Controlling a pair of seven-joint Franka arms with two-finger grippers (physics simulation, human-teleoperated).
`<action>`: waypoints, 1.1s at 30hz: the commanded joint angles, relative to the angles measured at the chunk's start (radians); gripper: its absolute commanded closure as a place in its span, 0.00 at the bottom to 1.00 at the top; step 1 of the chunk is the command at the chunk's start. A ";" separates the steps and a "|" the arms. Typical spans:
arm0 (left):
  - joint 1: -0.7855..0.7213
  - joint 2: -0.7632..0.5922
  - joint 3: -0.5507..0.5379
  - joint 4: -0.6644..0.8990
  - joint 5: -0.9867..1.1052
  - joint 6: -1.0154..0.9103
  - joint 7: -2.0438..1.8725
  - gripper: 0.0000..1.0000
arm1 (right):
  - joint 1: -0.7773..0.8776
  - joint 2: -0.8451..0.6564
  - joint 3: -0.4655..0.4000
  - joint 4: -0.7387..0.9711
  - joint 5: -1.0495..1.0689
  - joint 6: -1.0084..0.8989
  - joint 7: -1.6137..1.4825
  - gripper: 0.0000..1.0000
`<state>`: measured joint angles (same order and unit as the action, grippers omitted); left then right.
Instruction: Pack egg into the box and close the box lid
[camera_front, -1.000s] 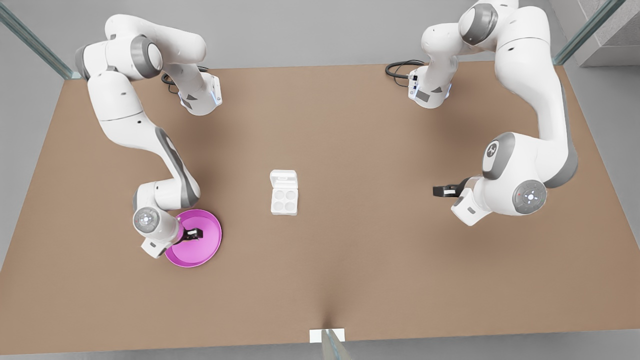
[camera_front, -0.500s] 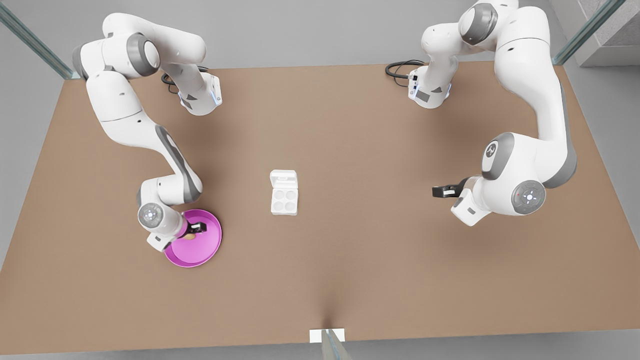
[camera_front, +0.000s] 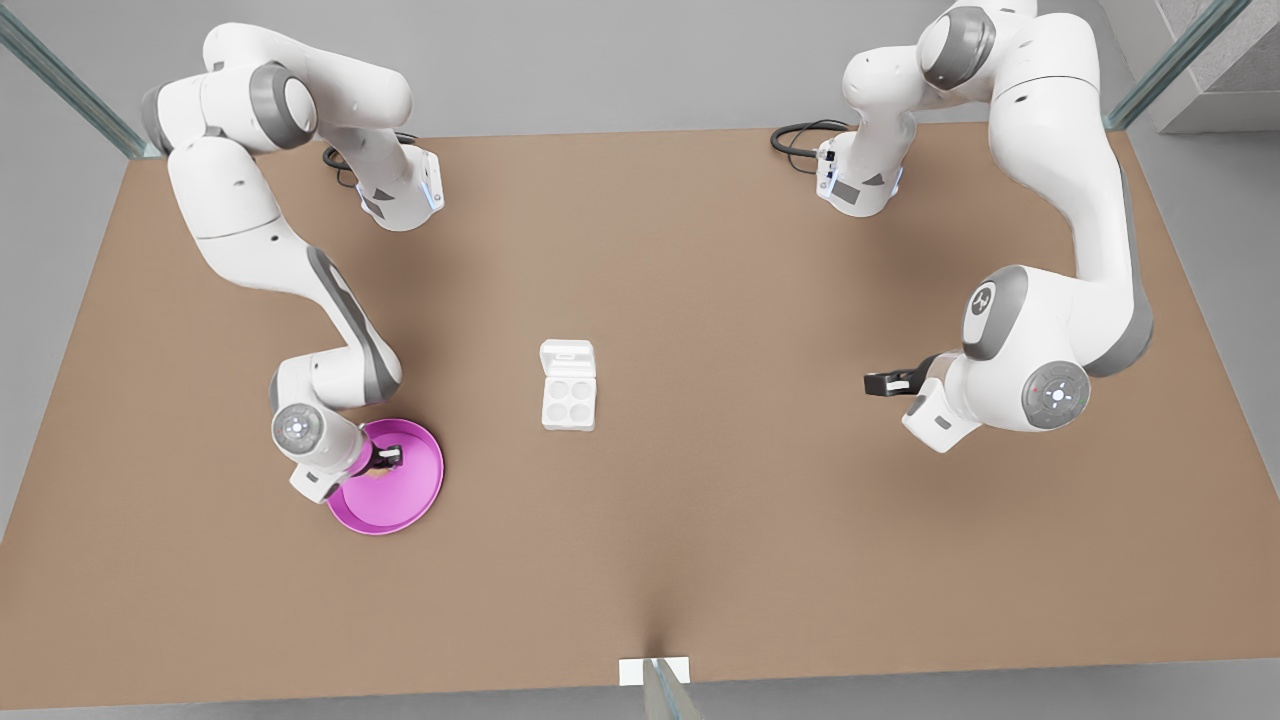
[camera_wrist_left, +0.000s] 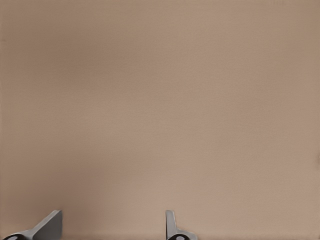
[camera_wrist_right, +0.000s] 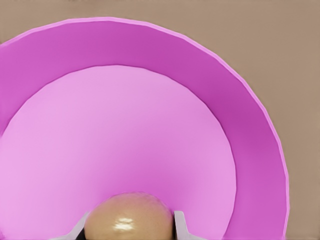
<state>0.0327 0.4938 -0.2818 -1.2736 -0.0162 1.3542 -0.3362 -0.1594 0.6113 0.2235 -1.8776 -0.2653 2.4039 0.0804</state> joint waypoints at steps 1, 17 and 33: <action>0.001 -0.001 0.000 0.000 -0.001 -0.001 -0.015 0.00 | -0.002 -0.018 0.004 0.001 -0.006 -0.038 0.018 0.44; 0.004 -0.001 0.000 -0.001 0.001 -0.004 -0.014 0.00 | 0.692 -0.010 -0.314 0.255 0.414 -0.281 0.206 0.43; 0.007 -0.001 0.000 -0.001 0.001 -0.010 -0.014 0.00 | 0.942 -0.082 -0.366 0.092 0.492 -0.262 0.345 0.00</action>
<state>0.0398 0.4938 -0.2818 -1.2752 -0.0159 1.3461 -0.3484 0.7637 0.5332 -0.1317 -1.7873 0.2151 2.1375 0.2865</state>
